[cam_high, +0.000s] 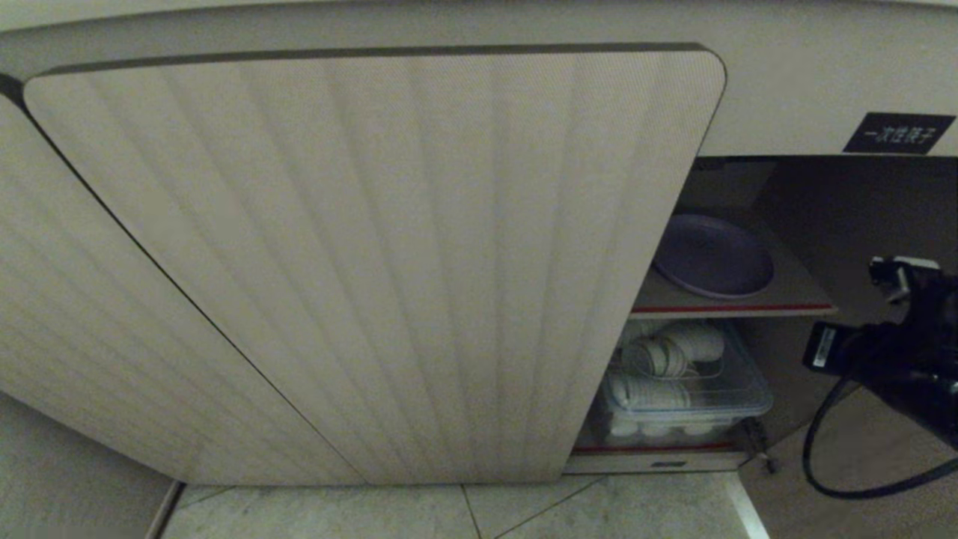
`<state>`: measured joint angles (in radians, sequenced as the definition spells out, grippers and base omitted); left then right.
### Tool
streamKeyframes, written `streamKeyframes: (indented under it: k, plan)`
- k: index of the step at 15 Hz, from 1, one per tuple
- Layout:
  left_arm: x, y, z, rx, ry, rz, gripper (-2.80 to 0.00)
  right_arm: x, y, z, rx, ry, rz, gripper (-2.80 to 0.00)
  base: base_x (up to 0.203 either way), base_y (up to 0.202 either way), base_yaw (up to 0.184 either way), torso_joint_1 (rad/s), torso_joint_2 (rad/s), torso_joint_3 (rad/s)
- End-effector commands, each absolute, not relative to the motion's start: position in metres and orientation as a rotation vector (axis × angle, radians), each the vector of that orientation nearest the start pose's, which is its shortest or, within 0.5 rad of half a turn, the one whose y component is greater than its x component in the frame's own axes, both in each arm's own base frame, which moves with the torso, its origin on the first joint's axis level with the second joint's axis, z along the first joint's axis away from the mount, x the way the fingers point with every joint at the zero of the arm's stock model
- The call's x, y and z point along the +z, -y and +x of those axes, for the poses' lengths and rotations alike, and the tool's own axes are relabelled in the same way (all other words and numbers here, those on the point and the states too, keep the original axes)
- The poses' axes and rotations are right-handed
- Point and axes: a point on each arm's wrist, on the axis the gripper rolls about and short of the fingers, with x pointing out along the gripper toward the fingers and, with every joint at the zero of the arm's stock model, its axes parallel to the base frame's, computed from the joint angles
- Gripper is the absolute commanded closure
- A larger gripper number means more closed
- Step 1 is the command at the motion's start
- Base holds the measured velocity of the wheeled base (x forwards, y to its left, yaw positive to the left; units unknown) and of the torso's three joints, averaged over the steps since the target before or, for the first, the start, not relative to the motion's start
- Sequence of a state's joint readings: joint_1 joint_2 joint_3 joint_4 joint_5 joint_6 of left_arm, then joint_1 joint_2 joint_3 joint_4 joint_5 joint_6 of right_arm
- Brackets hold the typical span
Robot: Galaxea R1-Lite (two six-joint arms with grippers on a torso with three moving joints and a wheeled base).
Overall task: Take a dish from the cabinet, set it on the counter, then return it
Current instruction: Close the cabinet door
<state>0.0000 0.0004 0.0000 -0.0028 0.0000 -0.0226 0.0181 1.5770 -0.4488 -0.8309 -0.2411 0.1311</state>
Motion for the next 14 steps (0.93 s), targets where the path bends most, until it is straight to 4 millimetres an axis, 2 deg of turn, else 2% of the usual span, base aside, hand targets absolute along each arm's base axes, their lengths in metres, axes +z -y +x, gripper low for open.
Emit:
streamKeyframes:
  k: [1, 4, 8, 14]
  plan:
    - [0.076, 0.0, -0.023, 0.0, 0.003, -0.023, 0.0, 0.149, 0.001, 0.225, -0.24, -0.256, 0.094, 0.0, 0.0, 0.0, 0.0, 0.0, 0.0, 0.0]
    - [0.076, 0.0, -0.023, 0.0, 0.003, -0.023, 0.0, 0.149, 0.002, 0.205, -0.241, -0.247, 0.093, 0.0, 0.0, 0.0, 0.0, 0.0, 0.0, 0.0]
    - [0.076, 0.0, -0.023, 0.0, 0.003, -0.023, 0.0, 0.151, 0.002, 0.168, -0.238, -0.21, 0.1, 0.0, 0.0, 0.0, 0.0, 0.0, 0.0, 0.0]
    - [0.076, 0.0, -0.023, 0.0, 0.003, -0.023, 0.0, 0.136, 0.002, 0.107, -0.219, -0.16, 0.101, 0.0, 0.0, 0.0, 0.0, 0.0, 0.0, 0.0]
